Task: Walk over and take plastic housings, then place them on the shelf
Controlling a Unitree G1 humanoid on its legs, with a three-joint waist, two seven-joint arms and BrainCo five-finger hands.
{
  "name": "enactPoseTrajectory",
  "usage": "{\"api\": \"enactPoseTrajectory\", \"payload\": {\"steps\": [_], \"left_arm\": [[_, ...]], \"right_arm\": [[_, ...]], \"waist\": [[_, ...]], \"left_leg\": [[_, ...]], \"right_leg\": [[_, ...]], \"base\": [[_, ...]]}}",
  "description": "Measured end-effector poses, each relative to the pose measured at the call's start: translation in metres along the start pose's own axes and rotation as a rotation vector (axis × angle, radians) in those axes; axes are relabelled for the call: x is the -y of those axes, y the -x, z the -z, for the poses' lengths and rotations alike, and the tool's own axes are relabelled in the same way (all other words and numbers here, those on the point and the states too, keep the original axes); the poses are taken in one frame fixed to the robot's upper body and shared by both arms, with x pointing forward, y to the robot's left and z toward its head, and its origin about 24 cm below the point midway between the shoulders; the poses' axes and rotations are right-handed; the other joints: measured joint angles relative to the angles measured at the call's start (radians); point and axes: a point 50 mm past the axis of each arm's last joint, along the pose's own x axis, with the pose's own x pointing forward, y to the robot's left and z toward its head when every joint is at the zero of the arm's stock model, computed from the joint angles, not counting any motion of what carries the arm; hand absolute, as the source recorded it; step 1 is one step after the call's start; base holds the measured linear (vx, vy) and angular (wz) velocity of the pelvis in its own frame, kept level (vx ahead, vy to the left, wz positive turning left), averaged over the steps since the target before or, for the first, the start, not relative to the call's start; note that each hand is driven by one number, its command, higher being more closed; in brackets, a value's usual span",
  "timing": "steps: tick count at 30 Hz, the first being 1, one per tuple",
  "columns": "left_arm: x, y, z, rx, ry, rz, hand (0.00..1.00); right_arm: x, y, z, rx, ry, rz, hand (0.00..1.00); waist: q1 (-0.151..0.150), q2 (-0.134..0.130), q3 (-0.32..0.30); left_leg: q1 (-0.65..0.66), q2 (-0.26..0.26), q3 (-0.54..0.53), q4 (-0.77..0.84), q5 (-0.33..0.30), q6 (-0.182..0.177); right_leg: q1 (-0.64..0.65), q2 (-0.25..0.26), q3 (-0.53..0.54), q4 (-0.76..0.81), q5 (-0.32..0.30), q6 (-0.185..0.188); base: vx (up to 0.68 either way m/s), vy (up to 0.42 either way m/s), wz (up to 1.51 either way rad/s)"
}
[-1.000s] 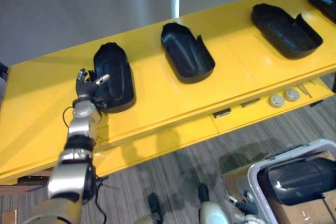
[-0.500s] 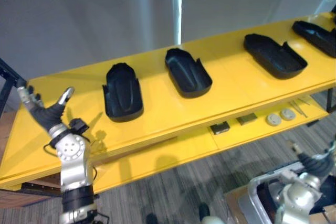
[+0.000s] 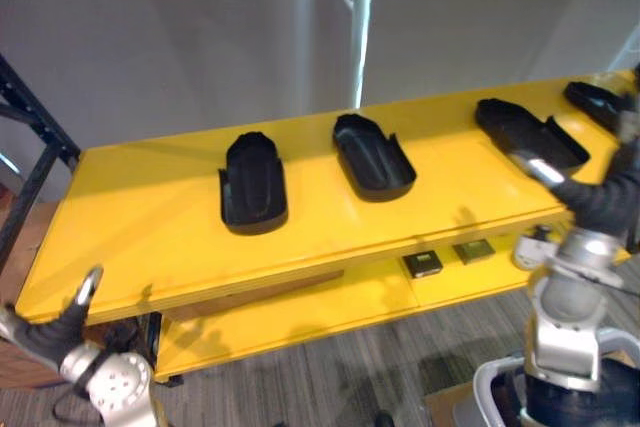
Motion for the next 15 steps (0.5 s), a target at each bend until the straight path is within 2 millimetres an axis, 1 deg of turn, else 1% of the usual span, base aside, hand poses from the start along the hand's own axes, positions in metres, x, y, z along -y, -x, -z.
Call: {"api": "enactPoseTrajectory", "payload": {"steps": [1, 2, 3, 4, 5, 6, 7, 8, 9, 10, 11, 12, 13, 14, 15], "left_arm": [[-0.012, 0.001, 0.02, -0.072, -0.064, -0.029, 0.0], [-0.02, 0.002, 0.03, -0.11, -0.093, -0.048, 0.0], [-0.038, 0.006, 0.054, -0.213, -0.162, -0.1, 0.0], [-0.051, 0.008, 0.068, -0.284, -0.177, -0.149, 0.0], [-0.059, 0.01, 0.076, -0.332, -0.175, -0.186, 0.0], [-0.075, 0.016, 0.092, -0.421, -0.191, -0.258, 0.0], [-0.086, 0.022, 0.103, -0.485, -0.212, -0.301, 0.0], [-0.098, 0.033, 0.117, -0.566, -0.239, -0.342, 0.0], [-0.103, 0.039, 0.123, -0.61, -0.245, -0.356, 0.0], [-0.109, 0.052, 0.135, -0.695, -0.266, -0.368, 0.0], [-0.113, 0.062, 0.142, -0.748, -0.28, -0.365, 0.0], [-0.114, 0.073, 0.149, -0.8, -0.288, -0.337, 0.0], [-0.114, 0.086, 0.157, -0.864, -0.305, -0.272, 0.0], [-0.109, 0.098, 0.164, -0.927, -0.298, -0.194, 0.0], [-0.106, 0.103, 0.167, -0.958, -0.284, -0.152, 0.0]], "right_arm": [[-0.009, 0.001, 0.004, -0.024, -0.071, -0.053, 0.0], [-0.013, 0.001, 0.006, -0.038, -0.112, -0.084, 0.0], [-0.022, 0.004, 0.01, -0.068, -0.194, -0.146, 0.0], [-0.028, 0.006, 0.012, -0.087, -0.248, -0.178, 0.0], [-0.031, 0.007, 0.014, -0.1, -0.291, -0.197, 0.0], [-0.038, 0.009, 0.014, -0.117, -0.36, -0.236, 0.0], [-0.043, 0.011, 0.014, -0.122, -0.405, -0.264, 0.0], [-0.049, 0.013, 0.013, -0.13, -0.46, -0.302, 0.0], [-0.052, 0.014, 0.013, -0.136, -0.495, -0.323, 0.0], [-0.057, 0.016, 0.012, -0.148, -0.561, -0.361, 0.0], [-0.062, 0.018, 0.011, -0.155, -0.596, -0.394, 0.0], [-0.066, 0.02, 0.01, -0.16, -0.628, -0.426, 0.0], [-0.071, 0.02, 0.008, -0.163, -0.665, -0.476, 0.0], [-0.075, 0.019, 0.006, -0.16, -0.702, -0.521, 0.0], [-0.078, 0.019, 0.005, -0.162, -0.731, -0.54, 0.0]], "waist": [[0.005, -0.004, -0.002], [0.009, -0.008, -0.004], [0.024, -0.015, -0.01], [0.025, -0.019, -0.013], [0.025, -0.021, -0.014], [0.027, -0.027, -0.018], [0.03, -0.03, -0.02], [0.035, -0.032, -0.021], [0.036, -0.033, -0.022], [0.042, -0.034, -0.022], [0.047, -0.035, -0.022], [0.05, -0.036, -0.023], [0.053, -0.037, -0.023], [0.053, -0.039, -0.022], [0.054, -0.04, -0.021]], "left_leg": [[-0.007, 0.0, -0.009, 0.0, 0.003, 0.001], [-0.008, 0.0, -0.011, 0.0, 0.003, 0.001], [-0.012, 0.0, -0.018, 0.0, 0.004, 0.001], [-0.016, 0.0, -0.03, 0.0, 0.006, 0.001], [-0.02, 0.0, -0.037, 0.0, 0.007, 0.001], [-0.023, 0.0, -0.043, 0.0, 0.007, 0.001], [-0.025, 0.0, -0.048, 0.0, 0.008, 0.0], [-0.029, 0.001, -0.054, 0.0, 0.01, -0.001], [-0.032, 0.001, -0.058, 0.0, 0.011, -0.002], [-0.036, 0.002, -0.061, 0.0, 0.011, -0.006], [-0.036, 0.004, -0.06, 0.0, 0.012, -0.008], [-0.038, 0.006, -0.061, 0.0, 0.014, -0.01], [-0.045, 0.008, -0.063, 0.0, 0.017, -0.011], [-0.056, 0.01, -0.065, 0.0, 0.023, -0.011], [-0.061, 0.011, -0.064, 0.0, 0.025, -0.011]], "right_leg": [[0.001, -0.001, -0.012, -0.001, 0.0, 0.0], [0.001, -0.001, -0.013, -0.003, 0.0, 0.0], [0.001, 0.0, -0.015, -0.005, 0.0, 0.0], [0.002, -0.001, -0.024, -0.005, 0.0, -0.001], [0.003, -0.001, -0.036, -0.005, -0.001, -0.001], [0.003, -0.001, -0.04, -0.004, -0.002, -0.003], [0.003, -0.001, -0.042, -0.003, -0.003, -0.004], [0.002, -0.002, -0.047, -0.001, -0.004, -0.006], [0.001, -0.002, -0.052, 0.0, -0.005, -0.007], [-0.002, -0.001, -0.057, 0.003, -0.007, -0.009], [-0.005, 0.0, -0.056, 0.007, -0.009, -0.01], [-0.008, 0.0, -0.057, 0.01, -0.012, -0.015], [-0.014, 0.001, -0.06, 0.013, -0.015, -0.018], [-0.024, 0.003, -0.063, 0.014, -0.018, -0.021], [-0.031, 0.004, -0.063, 0.016, -0.018, -0.021]], "base": [[0.01, -0.012, 0.39], [0.01, -0.005, 0.18], [0.01, -0.006, 0.15], [0.01, -0.011, 0.21], [-0.01, -0.006, 0.24], [-0.02, -0.003, 0.18], [-0.02, 0.001, 0.16], [-0.03, -0.001, 0.14], [-0.03, -0.003, 0.14], [-0.04, -0.004, 0.07], [-0.04, -0.008, 0.03], [-0.05, -0.014, 0.02], [-0.05, -0.018, 0.06], [-0.05, -0.015, 0.06], [-0.05, -0.015, 0.05]]}}
